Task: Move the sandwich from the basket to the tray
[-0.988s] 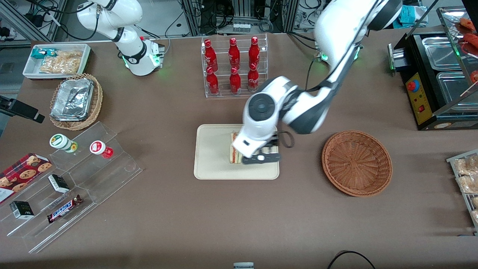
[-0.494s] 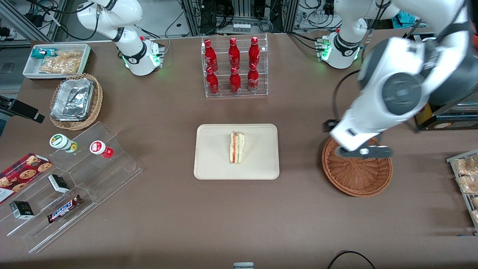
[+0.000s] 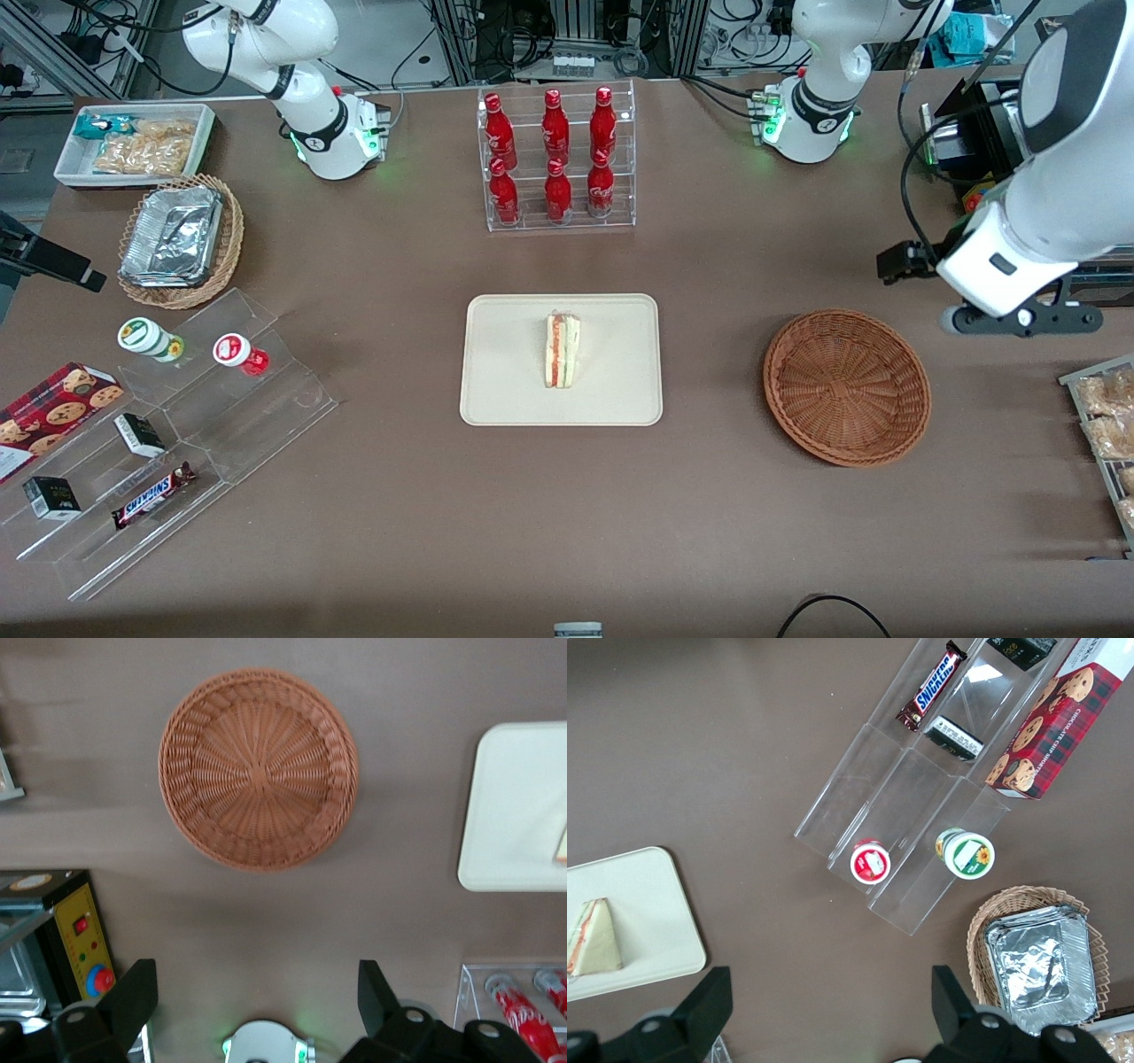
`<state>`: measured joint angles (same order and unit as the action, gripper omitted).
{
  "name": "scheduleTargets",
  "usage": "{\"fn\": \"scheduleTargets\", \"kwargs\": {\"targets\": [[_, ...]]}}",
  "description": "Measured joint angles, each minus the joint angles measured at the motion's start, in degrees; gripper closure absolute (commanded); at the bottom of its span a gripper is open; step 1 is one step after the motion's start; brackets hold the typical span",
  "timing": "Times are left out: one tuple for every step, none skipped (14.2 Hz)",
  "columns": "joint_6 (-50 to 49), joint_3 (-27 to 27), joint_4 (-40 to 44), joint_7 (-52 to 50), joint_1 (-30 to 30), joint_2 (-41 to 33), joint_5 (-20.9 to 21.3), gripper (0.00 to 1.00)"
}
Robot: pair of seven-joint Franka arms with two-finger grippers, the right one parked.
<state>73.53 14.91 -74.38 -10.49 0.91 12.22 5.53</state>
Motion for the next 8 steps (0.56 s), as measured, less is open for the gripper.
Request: {"fn": "scheduleTargets", "kwargs": {"targets": [[-1.0,0.1,-0.7,0.0,-0.1,-1.5,-0.3,0.0],[-1.9,0.2,-1.9,0.0,0.0,-3.4,-0.6,0.0],[-2.5,0.1,-3.4,0.0,0.1,-5.5,-0.9,0.0],[-3.1,0.0,-4.7,0.0,0.1,-7.4,-1.0,0.0],[-3.6,0.0,-5.7,-0.1,0.1,-8.8,-1.0,0.0],[-3.6,0.0,-6.5,-0.5,0.1,-9.6,-1.1,0.0],[-3.6,0.0,-6.9,-0.9,0.1,-10.0,-1.4,0.0],[-3.6,0.0,-7.1,-1.1,0.1,-10.0,-2.0,0.0]]}}
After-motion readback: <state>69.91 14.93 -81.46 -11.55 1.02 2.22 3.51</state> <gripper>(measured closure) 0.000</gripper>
